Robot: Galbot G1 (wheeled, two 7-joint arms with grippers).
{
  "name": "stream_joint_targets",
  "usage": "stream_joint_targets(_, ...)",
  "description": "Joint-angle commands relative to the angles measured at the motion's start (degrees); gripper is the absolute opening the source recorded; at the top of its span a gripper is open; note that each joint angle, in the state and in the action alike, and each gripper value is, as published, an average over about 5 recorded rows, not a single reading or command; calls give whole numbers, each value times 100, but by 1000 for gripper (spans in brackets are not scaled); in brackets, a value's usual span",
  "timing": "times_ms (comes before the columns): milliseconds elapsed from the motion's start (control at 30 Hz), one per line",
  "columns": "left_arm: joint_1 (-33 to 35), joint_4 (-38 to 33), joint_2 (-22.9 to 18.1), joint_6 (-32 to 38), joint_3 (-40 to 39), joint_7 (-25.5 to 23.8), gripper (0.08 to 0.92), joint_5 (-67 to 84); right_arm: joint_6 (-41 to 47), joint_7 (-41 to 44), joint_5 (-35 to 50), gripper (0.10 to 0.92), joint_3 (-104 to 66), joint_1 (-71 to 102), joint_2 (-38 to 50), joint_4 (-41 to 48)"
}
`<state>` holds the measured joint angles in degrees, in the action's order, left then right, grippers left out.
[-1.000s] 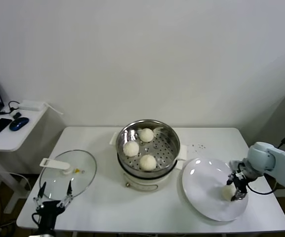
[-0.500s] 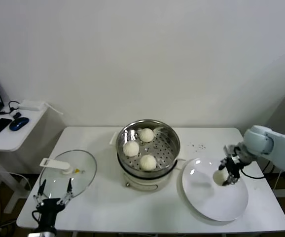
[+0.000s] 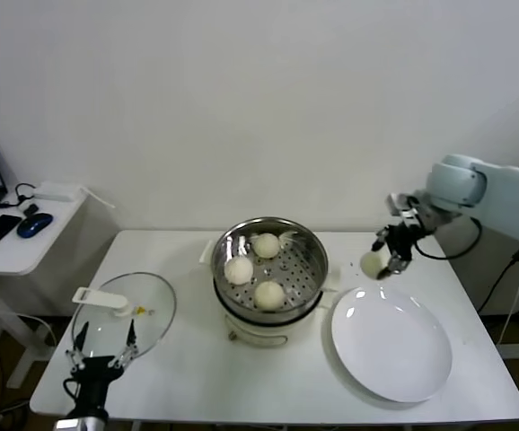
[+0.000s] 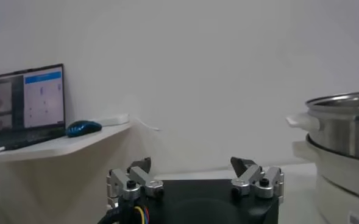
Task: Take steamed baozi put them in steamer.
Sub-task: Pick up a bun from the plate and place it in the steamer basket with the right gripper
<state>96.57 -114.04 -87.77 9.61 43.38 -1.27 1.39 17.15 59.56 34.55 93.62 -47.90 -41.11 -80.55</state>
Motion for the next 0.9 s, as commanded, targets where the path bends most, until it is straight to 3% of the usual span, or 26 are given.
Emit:
stream_joint_targets(33,-106,-28,-4,-70,-132,26,823,-160,129,-146,1133,623,410,-678,-1495,414)
stream_joint_targets(367,-217,-116,-57,-143,-166,20,823,-250,231,-260,830,620,19,17,-2230,912)
stream_joint_targets(900,-132,13,-12,-66,-42,22,823,-182,341,-383,212,619,-425,1030,-2441,1212)
